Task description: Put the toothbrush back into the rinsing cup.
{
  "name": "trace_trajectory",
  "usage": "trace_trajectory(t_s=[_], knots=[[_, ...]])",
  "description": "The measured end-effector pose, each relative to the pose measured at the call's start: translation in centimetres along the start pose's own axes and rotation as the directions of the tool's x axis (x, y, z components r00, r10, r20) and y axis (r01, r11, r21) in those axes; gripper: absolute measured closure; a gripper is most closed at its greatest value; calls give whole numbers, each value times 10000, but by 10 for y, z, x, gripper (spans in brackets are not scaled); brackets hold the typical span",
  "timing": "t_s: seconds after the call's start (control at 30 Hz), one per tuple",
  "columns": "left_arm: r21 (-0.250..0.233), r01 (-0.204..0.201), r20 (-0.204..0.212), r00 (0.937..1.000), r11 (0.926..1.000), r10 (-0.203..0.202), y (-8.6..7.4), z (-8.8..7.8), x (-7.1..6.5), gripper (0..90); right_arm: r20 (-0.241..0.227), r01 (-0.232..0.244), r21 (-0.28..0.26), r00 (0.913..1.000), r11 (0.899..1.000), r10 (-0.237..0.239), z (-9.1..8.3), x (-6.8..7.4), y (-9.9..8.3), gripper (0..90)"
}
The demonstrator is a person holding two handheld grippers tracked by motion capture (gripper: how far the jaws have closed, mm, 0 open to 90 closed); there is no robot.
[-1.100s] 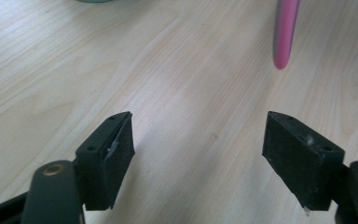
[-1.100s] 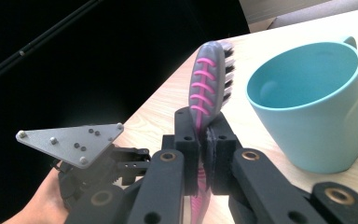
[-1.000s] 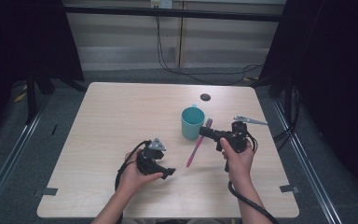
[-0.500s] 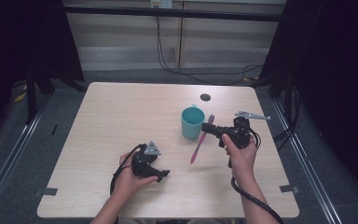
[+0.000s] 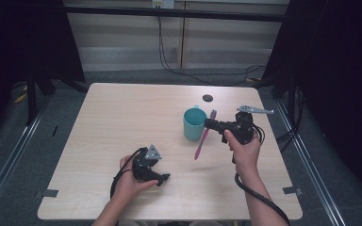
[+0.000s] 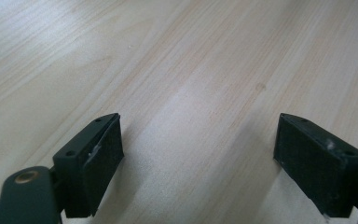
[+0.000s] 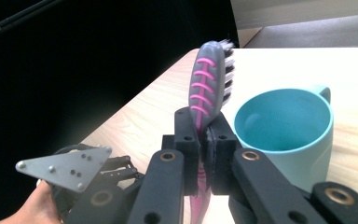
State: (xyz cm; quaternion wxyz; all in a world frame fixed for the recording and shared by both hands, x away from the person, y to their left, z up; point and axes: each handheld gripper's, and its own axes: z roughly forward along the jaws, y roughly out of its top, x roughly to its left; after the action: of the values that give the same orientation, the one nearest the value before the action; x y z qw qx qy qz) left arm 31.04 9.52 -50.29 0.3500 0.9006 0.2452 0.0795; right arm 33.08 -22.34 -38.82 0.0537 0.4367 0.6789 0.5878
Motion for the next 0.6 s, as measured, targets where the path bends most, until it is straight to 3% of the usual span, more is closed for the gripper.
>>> trace_trajectory(t_s=[0.6], knots=[[-612,-141,135,9998,9980,150,-8,2,0,95,232,450,58,9987,9990,-451,-1,5,24,852]])
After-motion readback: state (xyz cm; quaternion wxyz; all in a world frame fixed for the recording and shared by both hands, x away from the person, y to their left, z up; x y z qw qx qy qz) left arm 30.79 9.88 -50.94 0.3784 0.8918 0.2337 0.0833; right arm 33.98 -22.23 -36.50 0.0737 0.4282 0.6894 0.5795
